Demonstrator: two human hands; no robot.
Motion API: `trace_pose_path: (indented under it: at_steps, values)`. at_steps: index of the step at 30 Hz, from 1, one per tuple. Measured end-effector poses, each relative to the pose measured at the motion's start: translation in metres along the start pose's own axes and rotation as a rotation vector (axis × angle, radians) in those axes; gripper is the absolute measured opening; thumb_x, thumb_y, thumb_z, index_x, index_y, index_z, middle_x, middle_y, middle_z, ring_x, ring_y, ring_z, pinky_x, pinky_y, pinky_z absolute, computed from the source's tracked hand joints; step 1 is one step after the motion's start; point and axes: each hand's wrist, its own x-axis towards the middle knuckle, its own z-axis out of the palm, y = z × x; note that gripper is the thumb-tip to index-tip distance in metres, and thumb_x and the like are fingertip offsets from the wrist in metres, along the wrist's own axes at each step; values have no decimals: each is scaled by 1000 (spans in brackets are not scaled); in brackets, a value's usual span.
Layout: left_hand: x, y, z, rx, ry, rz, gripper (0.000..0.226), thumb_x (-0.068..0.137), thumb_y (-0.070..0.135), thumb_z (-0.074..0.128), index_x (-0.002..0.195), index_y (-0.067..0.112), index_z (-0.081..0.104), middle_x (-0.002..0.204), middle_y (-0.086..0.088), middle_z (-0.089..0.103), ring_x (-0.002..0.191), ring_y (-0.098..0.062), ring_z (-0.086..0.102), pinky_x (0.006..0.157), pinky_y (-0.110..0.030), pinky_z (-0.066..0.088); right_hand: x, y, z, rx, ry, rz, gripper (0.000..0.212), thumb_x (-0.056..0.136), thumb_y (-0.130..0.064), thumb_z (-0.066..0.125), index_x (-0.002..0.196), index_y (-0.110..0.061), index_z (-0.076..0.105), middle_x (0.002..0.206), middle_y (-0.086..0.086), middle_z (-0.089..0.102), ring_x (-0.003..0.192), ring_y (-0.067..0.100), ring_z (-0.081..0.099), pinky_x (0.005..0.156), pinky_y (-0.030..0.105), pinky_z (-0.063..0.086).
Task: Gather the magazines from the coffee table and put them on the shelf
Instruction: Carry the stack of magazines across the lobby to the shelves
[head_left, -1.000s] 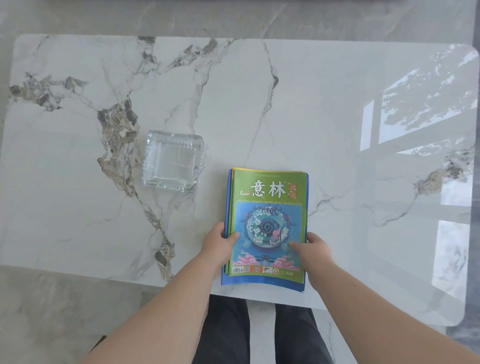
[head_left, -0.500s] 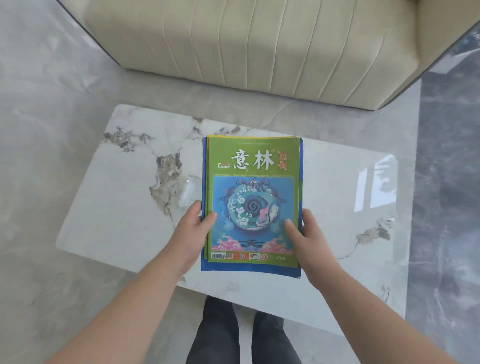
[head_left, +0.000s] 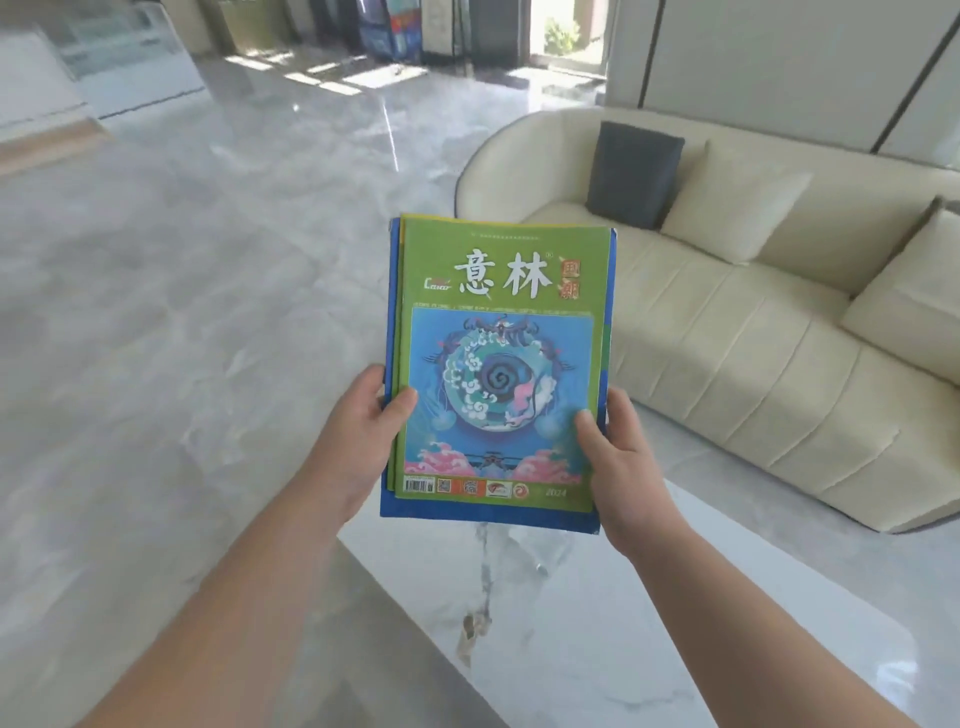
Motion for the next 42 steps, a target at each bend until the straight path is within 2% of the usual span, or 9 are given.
trace_pose_path:
  at_steps: [5, 9, 12, 19, 24, 28, 31, 35, 42]
  values:
    - [-39, 30, -154, 23, 229, 113, 16, 99, 24, 52, 113, 19, 59, 100, 4, 78, 89, -18, 77, 75, -44, 61, 2, -6, 160, 20, -210, -38, 22, 103, -19, 44, 112, -30, 61, 114, -3, 75, 99, 26, 74, 87, 56, 57]
    - [-68, 29, -291, 7, 390, 151, 15, 98, 32, 50, 108, 34, 61, 101, 2, 78, 86, -22, 77, 70, -43, 61, -4, 16, 303, 54, -349, -16, 24, 104, -18, 43, 112, -32, 61, 112, -3, 76, 96, 28, 75, 78, 55, 60]
    - [-82, 26, -386, -5, 468, 108, 14, 99, 30, 50, 109, 29, 60, 98, -1, 78, 85, -26, 77, 71, -43, 59, -4, 34, 401, 108, -427, -10, 22, 104, -15, 43, 115, -27, 58, 106, -4, 77, 90, 26, 76, 72, 54, 61]
    - [-66, 39, -526, -7, 724, 121, 9, 99, 26, 51, 98, 30, 59, 86, 7, 78, 69, -17, 77, 59, -41, 62, 23, 45, 568, 76, -564, 14, 19, 103, -16, 43, 110, -25, 58, 101, -6, 78, 85, 23, 77, 73, 49, 62]
    - [6, 45, -586, -8, 843, 113, 12, 98, 32, 53, 88, 26, 58, 74, 6, 77, 57, -16, 73, 57, -46, 59, 88, 48, 643, 32, -576, -10, 18, 104, -18, 42, 109, -26, 57, 102, -4, 78, 83, 22, 78, 65, 43, 64]
    - [85, 47, -624, -26, 861, 96, 23, 97, 36, 54, 87, 15, 54, 74, -4, 76, 60, -24, 72, 57, -52, 58, 166, 53, 691, -8, -566, -38, 17, 104, -20, 43, 106, -27, 58, 100, -4, 79, 82, 24, 78, 71, 50, 62]
    - [151, 53, -660, -42, 844, 95, 32, 96, 39, 53, 92, 8, 49, 81, -8, 77, 64, -25, 75, 58, -48, 59, 233, 48, 732, -14, -612, -61, 19, 104, -20, 43, 104, -29, 59, 99, -4, 79, 81, 25, 78, 71, 50, 62]
    - [232, 77, -710, -57, 800, 136, 31, 98, 36, 50, 96, 5, 52, 80, -3, 77, 64, -18, 75, 55, -33, 60, 318, 23, 793, -29, -668, -45, 17, 103, -21, 44, 106, -28, 59, 99, 0, 79, 80, 27, 78, 70, 52, 62]
    - [370, 106, -809, -85, 770, 166, 27, 98, 36, 48, 101, 10, 58, 93, -2, 79, 77, -21, 78, 68, -38, 62, 448, 0, 905, -32, -686, -48, 17, 103, -19, 44, 108, -26, 59, 99, 0, 79, 81, 28, 78, 71, 51, 62]
